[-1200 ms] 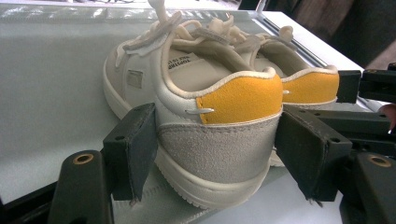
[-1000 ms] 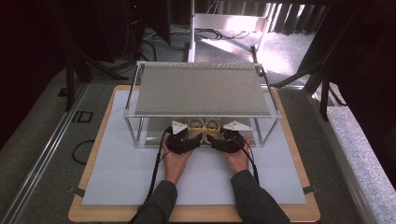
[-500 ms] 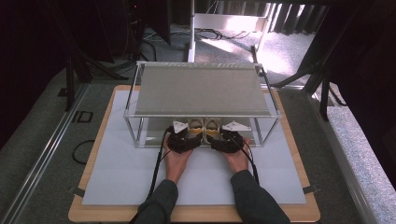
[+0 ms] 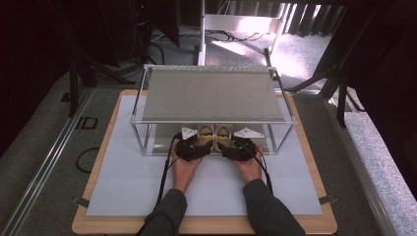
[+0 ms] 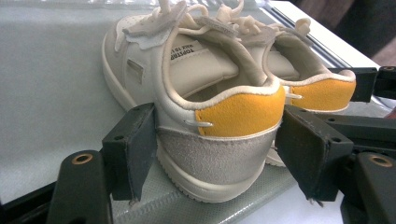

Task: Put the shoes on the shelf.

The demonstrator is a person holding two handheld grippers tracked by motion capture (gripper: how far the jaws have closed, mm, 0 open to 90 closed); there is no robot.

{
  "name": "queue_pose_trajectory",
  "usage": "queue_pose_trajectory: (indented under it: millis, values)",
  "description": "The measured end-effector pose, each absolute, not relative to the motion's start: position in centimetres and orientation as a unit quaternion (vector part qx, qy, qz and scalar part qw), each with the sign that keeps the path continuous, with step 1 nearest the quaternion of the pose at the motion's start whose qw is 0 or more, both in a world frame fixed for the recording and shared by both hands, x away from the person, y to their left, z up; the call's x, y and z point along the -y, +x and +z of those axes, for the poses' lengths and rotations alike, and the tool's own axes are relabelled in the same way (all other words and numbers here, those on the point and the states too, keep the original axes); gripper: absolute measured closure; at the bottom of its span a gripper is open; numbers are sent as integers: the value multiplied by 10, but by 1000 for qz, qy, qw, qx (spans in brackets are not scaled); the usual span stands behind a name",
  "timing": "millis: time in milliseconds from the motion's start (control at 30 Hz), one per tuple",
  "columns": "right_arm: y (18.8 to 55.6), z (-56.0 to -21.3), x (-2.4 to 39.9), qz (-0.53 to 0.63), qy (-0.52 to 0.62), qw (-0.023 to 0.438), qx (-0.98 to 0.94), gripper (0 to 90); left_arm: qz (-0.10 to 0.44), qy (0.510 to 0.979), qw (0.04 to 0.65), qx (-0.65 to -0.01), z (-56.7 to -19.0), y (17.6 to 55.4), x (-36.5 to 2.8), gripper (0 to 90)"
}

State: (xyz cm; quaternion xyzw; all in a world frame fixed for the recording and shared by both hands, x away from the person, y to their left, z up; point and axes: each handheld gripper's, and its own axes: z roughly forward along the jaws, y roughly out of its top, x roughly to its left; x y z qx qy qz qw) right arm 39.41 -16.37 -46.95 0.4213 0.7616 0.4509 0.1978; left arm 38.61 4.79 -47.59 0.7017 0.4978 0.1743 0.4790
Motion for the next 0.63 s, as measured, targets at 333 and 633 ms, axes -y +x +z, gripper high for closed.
queue_pose_trajectory:
  millis: [333, 633]
  values:
    - [365, -460, 177, 452, 421, 215, -756, 271, 161, 708, 496, -476, -469, 352, -66, 223]
    - [331, -457, 203, 442, 403, 223, -770, 279, 175, 735, 469, -457, -470, 316, -96, 236]
